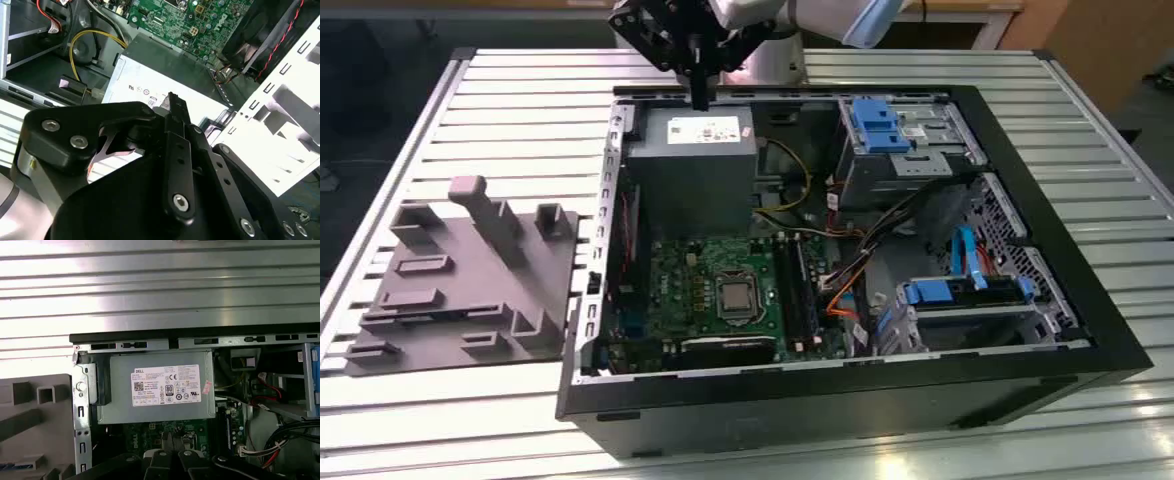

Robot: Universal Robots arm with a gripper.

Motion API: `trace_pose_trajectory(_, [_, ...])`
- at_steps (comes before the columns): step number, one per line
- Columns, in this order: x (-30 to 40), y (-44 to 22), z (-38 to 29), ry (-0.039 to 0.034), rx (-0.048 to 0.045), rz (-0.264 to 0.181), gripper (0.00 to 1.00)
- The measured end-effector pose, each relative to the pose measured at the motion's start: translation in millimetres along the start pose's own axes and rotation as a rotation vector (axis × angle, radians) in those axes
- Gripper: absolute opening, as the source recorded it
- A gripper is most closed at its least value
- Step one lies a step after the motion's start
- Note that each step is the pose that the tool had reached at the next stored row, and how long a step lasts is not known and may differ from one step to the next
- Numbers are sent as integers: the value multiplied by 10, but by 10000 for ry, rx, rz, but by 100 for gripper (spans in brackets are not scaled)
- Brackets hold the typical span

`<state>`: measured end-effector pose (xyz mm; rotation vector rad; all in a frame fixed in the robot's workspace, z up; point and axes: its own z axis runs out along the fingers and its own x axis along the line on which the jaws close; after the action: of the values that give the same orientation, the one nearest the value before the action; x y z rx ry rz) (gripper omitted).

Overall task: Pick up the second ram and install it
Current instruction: 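Reach for the second ram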

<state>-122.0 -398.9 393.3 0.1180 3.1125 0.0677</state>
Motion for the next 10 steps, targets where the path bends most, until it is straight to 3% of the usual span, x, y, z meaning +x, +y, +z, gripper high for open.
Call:
trace_pose_trajectory(1, [0,0,0,0,0,0,11])
trace_pose_trajectory(3, [69,-5,-2,0,0,-1,11])
trace_pose_trajectory(10, [93,-7,-2,0,0,0,11])
